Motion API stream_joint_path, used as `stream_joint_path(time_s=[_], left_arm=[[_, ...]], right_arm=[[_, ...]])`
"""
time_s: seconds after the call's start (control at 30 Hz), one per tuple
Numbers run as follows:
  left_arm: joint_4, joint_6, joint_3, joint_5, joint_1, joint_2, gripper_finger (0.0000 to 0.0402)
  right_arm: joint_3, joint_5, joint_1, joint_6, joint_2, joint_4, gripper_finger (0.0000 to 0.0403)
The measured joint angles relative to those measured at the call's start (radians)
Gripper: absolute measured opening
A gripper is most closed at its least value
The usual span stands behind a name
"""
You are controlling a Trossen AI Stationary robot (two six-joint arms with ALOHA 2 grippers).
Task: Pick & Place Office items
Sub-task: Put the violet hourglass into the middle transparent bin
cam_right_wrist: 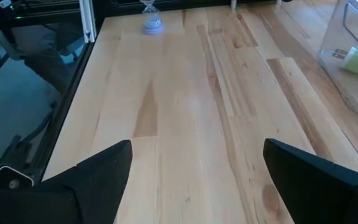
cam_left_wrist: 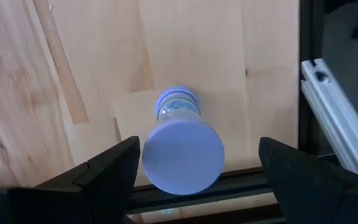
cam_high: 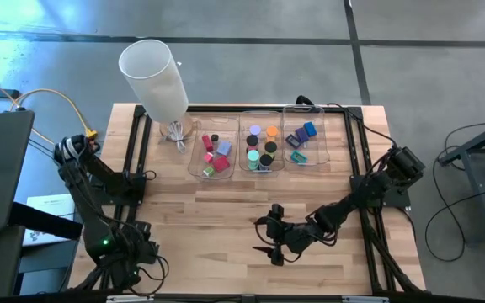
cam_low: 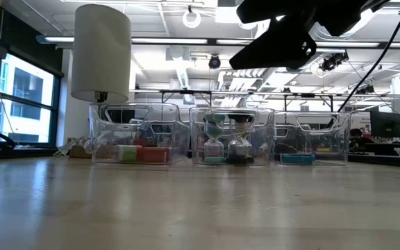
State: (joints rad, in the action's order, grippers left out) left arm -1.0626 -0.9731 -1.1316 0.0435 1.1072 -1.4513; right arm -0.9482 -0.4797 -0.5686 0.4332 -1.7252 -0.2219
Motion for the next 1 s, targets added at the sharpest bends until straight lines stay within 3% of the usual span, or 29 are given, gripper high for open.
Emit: stream_joint_path(time_s=[0.23,0.6,1.0], left_arm=[[-0.003,-0.008,0.000,0.002,0.000,-0.020,0.0318],[0.004,-0.158,0.032,0.029,0.000,-0.021,0.0318],[0.053,-0.176,0.085,0.040,-0.005,-0.021,0.0318]], right_arm=[[0.000,0.000,0.000,0.000,0.000,-0.001,0.0352],[0.000,0.000,0.000,0.000,0.000,-0.008,0.0352],[0.000,0.008,0.000,0.000,0.000,-0.007,0.0352]])
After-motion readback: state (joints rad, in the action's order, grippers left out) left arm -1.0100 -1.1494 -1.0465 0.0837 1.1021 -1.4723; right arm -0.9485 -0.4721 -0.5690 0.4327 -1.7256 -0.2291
